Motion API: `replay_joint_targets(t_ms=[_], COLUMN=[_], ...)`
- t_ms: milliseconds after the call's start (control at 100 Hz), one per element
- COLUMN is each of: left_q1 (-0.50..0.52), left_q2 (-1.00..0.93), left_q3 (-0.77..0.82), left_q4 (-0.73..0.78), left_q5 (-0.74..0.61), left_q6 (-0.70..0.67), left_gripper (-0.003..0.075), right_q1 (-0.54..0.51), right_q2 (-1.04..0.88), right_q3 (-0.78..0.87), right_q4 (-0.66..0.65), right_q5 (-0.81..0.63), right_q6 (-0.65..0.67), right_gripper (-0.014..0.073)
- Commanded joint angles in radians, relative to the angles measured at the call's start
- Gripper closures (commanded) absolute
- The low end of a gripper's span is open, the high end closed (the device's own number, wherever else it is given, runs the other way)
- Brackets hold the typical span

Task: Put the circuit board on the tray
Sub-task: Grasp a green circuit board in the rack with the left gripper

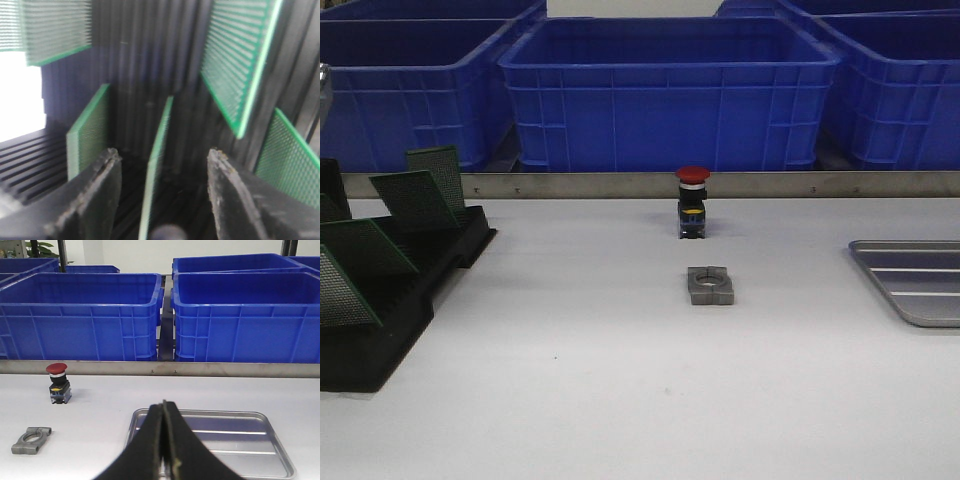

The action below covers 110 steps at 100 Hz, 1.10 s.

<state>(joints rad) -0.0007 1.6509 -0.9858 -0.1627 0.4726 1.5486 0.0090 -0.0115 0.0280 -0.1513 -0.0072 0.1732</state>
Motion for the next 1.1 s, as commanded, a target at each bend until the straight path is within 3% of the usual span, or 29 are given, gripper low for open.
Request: replay_joint_targets(t_ms=[0,180,590,870,1090], left_q1=[-0.005,-0.005,-0.005,-0.005,-0.005], left_q2=[-0.033,-0.033,-0.033,-0.042,-0.112], left_q3=[-0.028,-0.028,-0.028,-0.028,-0.028], left_q4=[-0.009,-0.009,-0.009,-0.009,-0.009], left_q5=[-0.047,-0.064,-0.109,-0.106,-0.016], left_q6=[-0.002,-0.002,-0.002,-0.002,-0.002], left_gripper=[0.0355,0.0375,0.0741,0.074,0.074], right_q1=[-0.004,-0.004,-0.004,-0.004,-0.004], right_q2=[-0.025,-0.025,-0.025,-0.025,-0.025], right_q3=[-0.014,-0.014,-0.014,-0.014,-0.014], right_q4=[-0.008,-0.008,-0.008,-0.008,-0.008], right_q5=[-0.084,-0.084,-0.084,-0.084,-0.084], right_q6=[-0.001,-0.001,-0.001,-0.001,-0.001], right_gripper=[0.0655,0.0655,0.0655,0.0655,0.0655])
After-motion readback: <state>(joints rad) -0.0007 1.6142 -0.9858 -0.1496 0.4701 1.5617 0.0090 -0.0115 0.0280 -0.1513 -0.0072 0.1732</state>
